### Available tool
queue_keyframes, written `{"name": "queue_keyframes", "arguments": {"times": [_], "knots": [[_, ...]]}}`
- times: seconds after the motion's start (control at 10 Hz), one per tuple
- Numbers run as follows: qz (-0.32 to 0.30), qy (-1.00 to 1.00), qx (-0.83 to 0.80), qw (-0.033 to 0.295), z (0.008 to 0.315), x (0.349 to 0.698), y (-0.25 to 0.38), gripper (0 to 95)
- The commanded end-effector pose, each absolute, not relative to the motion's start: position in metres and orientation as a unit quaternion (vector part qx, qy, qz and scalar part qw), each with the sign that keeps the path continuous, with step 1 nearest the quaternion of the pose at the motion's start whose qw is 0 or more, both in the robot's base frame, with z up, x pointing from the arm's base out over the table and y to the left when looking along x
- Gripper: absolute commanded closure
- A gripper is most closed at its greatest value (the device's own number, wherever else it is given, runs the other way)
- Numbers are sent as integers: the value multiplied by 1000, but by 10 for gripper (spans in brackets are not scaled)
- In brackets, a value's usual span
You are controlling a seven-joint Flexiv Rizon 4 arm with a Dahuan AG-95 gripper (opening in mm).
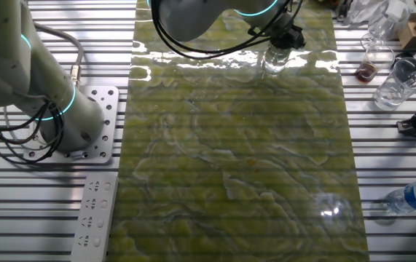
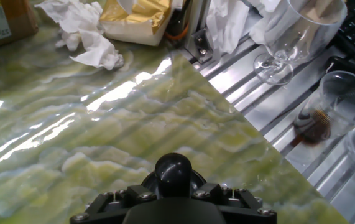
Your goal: Screw the lid onto the jar
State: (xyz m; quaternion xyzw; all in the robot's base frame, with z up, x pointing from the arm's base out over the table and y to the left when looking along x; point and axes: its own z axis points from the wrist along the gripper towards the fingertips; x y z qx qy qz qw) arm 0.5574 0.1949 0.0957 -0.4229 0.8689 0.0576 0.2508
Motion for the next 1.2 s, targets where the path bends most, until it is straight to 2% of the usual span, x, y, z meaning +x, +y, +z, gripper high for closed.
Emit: {"name": "queue_keyframes", "arguments": {"times": [0.1, 1.2], "knots": [[71, 867, -423, 253, 102, 552, 197, 380], [60, 870, -411, 265, 103, 552, 196, 380]]}}
